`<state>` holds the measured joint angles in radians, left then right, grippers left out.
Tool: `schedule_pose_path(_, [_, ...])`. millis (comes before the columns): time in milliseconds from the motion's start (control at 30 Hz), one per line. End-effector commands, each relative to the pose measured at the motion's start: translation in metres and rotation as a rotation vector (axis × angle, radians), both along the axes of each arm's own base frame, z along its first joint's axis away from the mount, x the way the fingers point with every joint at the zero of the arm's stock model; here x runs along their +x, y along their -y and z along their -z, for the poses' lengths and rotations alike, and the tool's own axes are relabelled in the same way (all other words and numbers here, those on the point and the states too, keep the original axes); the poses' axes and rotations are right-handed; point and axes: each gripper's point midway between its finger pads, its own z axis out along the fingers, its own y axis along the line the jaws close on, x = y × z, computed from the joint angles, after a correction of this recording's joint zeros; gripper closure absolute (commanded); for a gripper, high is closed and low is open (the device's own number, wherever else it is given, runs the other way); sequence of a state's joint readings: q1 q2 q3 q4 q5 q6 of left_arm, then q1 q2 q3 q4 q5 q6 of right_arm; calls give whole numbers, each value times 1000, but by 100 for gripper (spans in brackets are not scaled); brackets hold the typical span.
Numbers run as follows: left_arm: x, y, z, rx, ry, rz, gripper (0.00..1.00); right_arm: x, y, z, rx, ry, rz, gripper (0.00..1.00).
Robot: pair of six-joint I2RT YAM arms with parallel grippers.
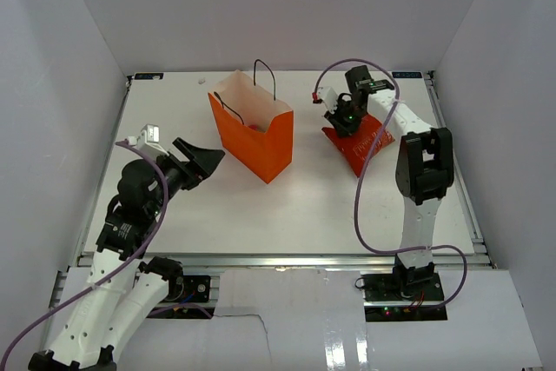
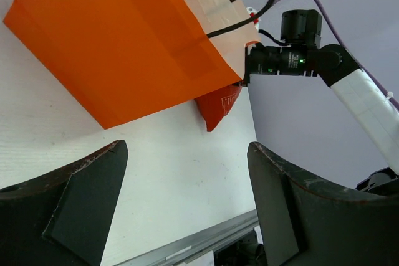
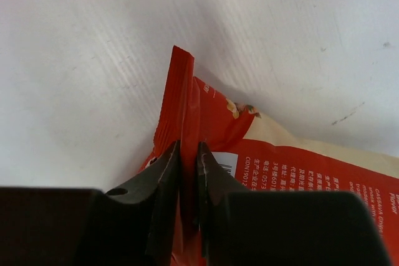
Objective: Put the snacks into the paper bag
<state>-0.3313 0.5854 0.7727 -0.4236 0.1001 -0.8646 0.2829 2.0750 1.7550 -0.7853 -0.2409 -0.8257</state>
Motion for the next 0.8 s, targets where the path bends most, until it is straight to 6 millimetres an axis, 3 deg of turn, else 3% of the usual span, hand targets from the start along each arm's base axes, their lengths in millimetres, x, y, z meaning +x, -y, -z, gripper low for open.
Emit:
schedule_pose_path(0, [0, 15, -17, -28, 78, 85, 12, -31, -3, -69, 238, -31, 14, 92])
schedule_pose_path(200, [3, 28, -37, -47, 129, 152, 12, -75, -17, -134, 480, 2, -65, 92])
schedule_pose_path(400, [6, 41, -55, -59, 154, 224, 12, -91, -32, -191, 630, 90, -117, 92])
schedule_pose_path(767, [6, 49, -63, -81, 150, 270, 12, -120, -47, -246, 815, 90, -194, 92])
